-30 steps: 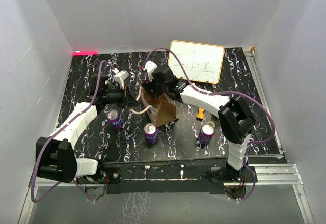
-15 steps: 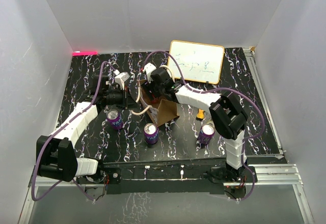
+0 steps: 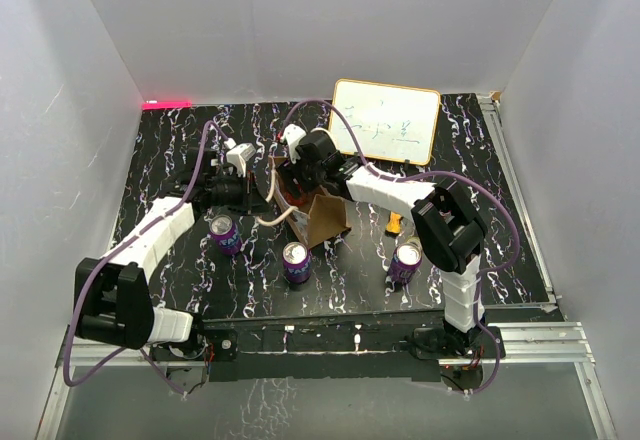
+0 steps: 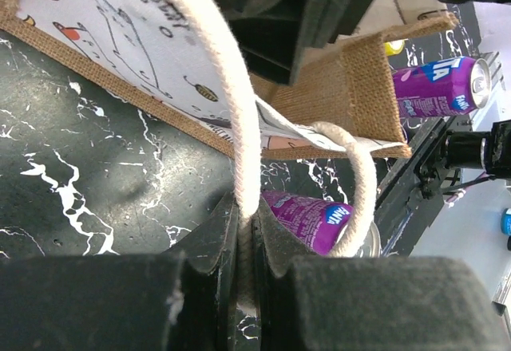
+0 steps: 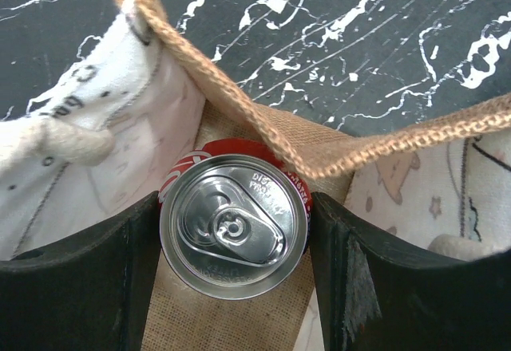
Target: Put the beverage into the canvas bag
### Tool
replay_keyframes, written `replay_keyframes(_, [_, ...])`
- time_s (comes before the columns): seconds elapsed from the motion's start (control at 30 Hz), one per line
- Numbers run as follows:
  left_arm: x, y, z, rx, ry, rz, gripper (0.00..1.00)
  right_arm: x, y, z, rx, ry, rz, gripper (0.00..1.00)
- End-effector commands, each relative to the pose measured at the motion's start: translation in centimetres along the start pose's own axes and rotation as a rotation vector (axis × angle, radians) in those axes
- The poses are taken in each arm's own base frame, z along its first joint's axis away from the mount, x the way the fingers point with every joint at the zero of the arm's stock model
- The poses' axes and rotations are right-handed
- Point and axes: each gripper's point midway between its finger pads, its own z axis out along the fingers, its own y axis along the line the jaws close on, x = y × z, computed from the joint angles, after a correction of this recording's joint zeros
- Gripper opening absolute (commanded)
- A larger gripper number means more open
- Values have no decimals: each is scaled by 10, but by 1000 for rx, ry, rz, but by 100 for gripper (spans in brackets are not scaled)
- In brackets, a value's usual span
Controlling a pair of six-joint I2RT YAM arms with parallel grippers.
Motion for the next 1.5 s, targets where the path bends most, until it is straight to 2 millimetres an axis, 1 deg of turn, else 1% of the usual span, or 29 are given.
replay_keyframes(0.0, [-10,4,-2,-30,-6,20,0,-58,20,-10,-111,-156,-20,31])
replay_keyframes(0.13, [-9,7,-2,-39,-2,22,0,-54,28,-6,-149,-143,-39,33])
replay_keyframes(0.27, [-9,6,-2,-38,-3,25,0,-50,26,-1,-147,-124,-48,44])
replay_keyframes(0.4, [-8,6,-2,-38,-4,27,0,-50,24,1,-132,-114,-55,54])
replay_keyframes(0.6, [-8,6,-3,-40,-11,33,0,-62,17,-8,-99,-132,-75,73])
replay_keyframes(0.63, [-8,6,-3,-40,-11,32,0,-63,16,-10,-94,-134,-79,78])
replay_keyframes(0.67, [-8,6,-3,-39,-12,33,0,-65,15,-13,-88,-137,-85,81])
replay_keyframes(0.8, [-7,4,-2,-32,-13,22,0,-69,14,-21,-81,-138,-112,86])
replay_keyframes(0.87, [-7,3,-3,-28,-14,19,0,-70,13,-25,-83,-137,-119,92])
replay_keyframes(0.97, [-8,3,-3,-29,-18,20,0,-73,13,-31,-80,-144,-130,94])
replay_keyframes(1.2, [-8,0,-4,-19,-25,9,0,-82,10,-49,-68,-156,-169,93])
replay_keyframes(1.47, [-10,-1,-1,-6,-16,-30,0,-92,18,-71,-112,-156,-219,93])
